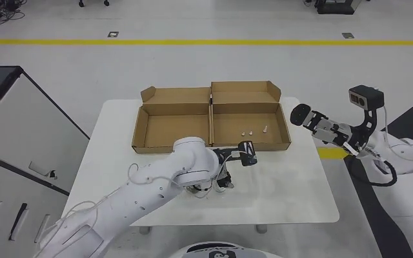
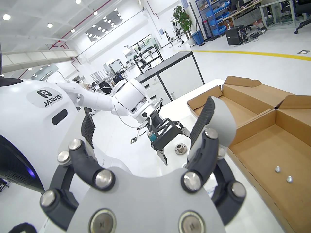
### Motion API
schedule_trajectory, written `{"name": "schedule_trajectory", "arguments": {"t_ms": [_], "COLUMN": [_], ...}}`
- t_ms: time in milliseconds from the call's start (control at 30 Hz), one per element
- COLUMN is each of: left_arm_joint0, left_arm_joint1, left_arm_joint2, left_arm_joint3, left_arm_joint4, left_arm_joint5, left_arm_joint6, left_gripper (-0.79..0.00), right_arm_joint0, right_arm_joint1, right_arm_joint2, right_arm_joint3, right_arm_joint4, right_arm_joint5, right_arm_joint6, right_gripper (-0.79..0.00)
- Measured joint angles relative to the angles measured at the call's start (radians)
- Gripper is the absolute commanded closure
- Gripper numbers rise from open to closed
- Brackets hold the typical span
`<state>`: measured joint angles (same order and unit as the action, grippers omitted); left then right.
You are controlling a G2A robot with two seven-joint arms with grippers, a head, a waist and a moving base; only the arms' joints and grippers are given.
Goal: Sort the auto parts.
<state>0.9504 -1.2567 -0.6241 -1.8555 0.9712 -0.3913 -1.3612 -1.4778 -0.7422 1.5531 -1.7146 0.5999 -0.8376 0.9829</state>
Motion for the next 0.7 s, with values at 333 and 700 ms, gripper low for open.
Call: {"name": "schedule_trajectory", "arguments": {"t_ms": [333,700], "left_arm_joint0": [-0.110,-0.305], "left_arm_joint1": [-0.025,-0.079], "left_arm_joint2": [0.123,0.317], "left_arm_joint3": [0.098,0.222], "left_arm_joint4": [0.092,-0.138], "left_arm_joint5": [-0.002,0.037], "left_arm_joint6": [-0.067,-0.105], "left_gripper": [-0.785,-0.785], "right_arm_joint0": [0.000,0.000], "right_arm_joint1": [0.000,0.000], "right_arm_joint2": [0.000,0.000], "right_arm_joint3": [0.000,0.000], "right_arm_joint4": [0.000,0.000], "right_arm_joint5": [0.000,0.000], "right_arm_joint6": [0.000,0.000], "right_gripper": [-0.785,-0.785]}}
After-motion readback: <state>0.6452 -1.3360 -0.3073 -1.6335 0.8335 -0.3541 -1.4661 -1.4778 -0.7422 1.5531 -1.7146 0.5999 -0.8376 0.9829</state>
